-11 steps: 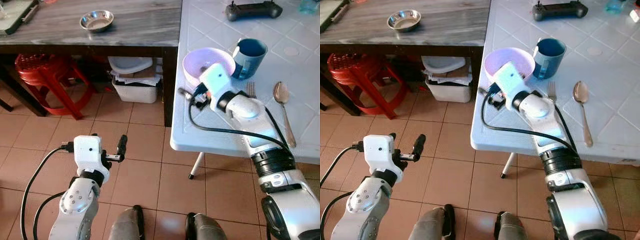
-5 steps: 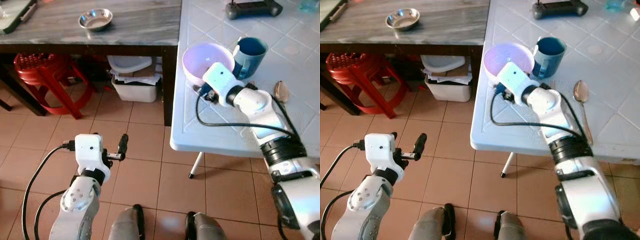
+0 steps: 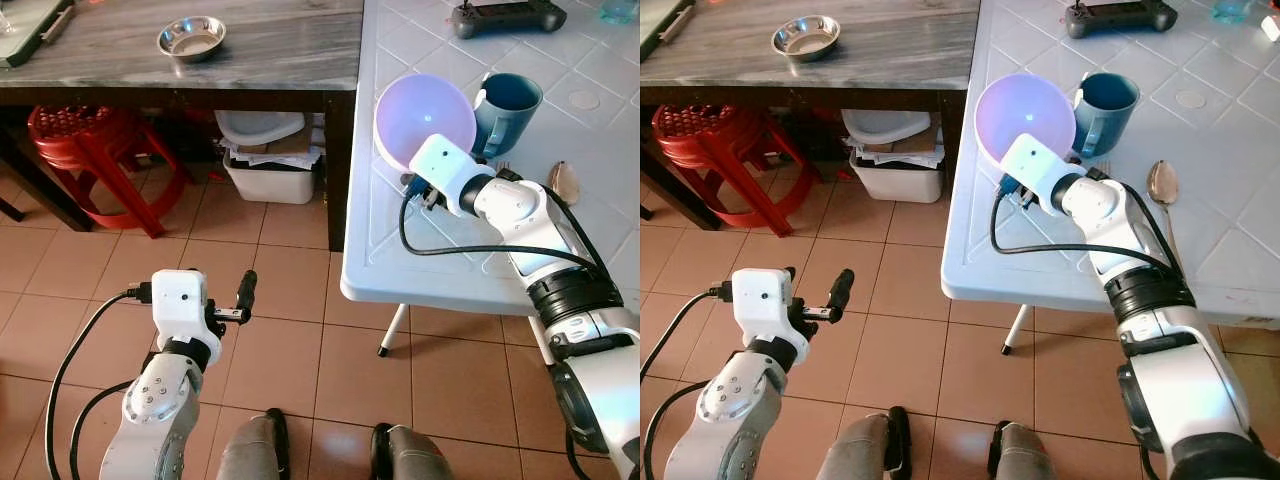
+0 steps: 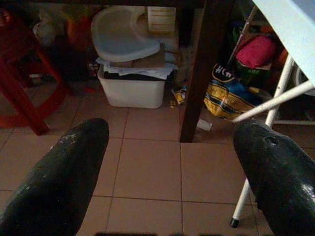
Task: Setting the table
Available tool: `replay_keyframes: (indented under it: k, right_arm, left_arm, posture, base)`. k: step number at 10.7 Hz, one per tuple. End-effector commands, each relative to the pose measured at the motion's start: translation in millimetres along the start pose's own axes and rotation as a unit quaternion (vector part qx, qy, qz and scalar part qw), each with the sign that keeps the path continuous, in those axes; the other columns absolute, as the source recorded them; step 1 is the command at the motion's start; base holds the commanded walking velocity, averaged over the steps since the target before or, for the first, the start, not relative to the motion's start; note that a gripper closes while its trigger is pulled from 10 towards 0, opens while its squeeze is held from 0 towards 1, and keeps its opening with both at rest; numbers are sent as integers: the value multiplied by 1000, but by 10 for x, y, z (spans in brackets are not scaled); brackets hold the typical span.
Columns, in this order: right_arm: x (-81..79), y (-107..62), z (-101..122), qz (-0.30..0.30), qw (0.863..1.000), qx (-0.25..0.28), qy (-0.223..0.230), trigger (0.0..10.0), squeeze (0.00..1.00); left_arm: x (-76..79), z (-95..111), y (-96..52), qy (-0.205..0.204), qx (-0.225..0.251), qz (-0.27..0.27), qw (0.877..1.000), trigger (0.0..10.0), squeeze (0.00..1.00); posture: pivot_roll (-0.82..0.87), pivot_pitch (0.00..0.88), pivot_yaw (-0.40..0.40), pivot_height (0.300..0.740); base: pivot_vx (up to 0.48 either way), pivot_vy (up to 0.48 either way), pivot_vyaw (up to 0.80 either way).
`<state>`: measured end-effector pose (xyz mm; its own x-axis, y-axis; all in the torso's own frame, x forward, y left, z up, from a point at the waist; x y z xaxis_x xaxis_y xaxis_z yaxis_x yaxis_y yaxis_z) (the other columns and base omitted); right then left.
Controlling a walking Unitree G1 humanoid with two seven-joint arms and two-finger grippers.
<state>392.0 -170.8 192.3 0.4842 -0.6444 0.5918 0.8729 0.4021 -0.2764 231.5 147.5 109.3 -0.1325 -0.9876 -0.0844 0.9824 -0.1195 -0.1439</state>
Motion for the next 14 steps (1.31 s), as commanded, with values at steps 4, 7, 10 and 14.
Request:
replay_keyframes:
  k: [4,7,10,14]
  right_arm:
    - [21,-10,19,6,999,9,-36,0,0]
    - [22,-19,26,-5,999,27,-43,0,0]
    - [-104,-78,202,-41,991,125,-16,0,0]
    - [-625,-298,129,-114,963,192,153,0,0]
  left_arm:
    - [-15,-54,27,3,-12,6,1000,10000,0]
    - [-26,-62,54,1,-12,12,1000,10000,0]
    - [-78,-97,83,1,-11,37,999,10000,0]
    - [-90,-7,228,19,33,62,997,10000,0]
  posture:
    - [81,186,62,740]
    - [83,165,56,740]
    - [85,107,34,740]
    - [59,29,41,740]
  base:
    - [0,0,0]
    - [0,0,0]
    - [0,0,0]
    - [0,440,0]
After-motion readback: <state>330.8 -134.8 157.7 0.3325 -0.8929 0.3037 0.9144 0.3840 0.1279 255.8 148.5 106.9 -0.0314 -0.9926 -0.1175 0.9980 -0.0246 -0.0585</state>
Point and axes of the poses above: a point about 5 cm out from each wrist's last joint towards the gripper, its own y axis pointing out of the wrist towards the gripper, its own z axis along the axis of the wrist's last joint, x = y × z, the point moved 1 cm from there along y, pointing out of the wrist towards the gripper, and after that the axes turned 9 degrees about y, right-handed, at the moved point
